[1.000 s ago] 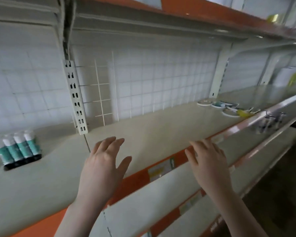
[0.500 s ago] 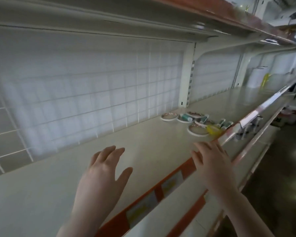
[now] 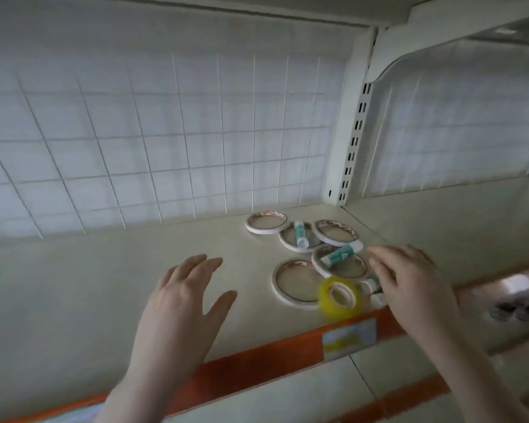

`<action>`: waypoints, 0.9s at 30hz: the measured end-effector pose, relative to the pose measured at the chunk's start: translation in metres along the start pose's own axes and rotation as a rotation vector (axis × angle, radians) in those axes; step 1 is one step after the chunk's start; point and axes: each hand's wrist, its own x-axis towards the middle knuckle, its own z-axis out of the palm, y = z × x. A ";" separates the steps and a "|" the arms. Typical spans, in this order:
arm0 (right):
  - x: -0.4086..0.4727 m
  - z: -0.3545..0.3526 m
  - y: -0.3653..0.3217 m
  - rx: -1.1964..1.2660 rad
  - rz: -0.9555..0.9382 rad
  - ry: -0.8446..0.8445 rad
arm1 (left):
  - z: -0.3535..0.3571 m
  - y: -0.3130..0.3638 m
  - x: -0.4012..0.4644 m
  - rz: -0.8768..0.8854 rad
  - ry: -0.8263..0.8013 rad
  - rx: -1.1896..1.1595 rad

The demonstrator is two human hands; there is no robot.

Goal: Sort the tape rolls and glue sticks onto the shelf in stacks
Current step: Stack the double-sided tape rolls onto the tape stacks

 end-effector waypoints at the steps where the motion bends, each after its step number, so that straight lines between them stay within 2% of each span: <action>1: 0.008 0.001 0.013 0.010 -0.036 -0.039 | 0.007 0.012 0.001 -0.017 -0.010 0.014; 7: 0.051 0.022 0.051 0.168 -0.141 -0.359 | 0.031 0.055 0.010 -0.106 -0.022 0.081; 12: 0.057 0.041 0.054 0.242 -0.220 -0.449 | 0.040 0.061 0.010 -0.121 -0.016 0.128; 19: 0.062 0.054 0.057 0.265 -0.202 -0.521 | 0.044 0.055 0.017 -0.148 -0.027 0.133; 27: 0.066 0.051 0.058 0.273 -0.202 -0.525 | 0.042 0.047 0.043 -0.055 -0.013 0.159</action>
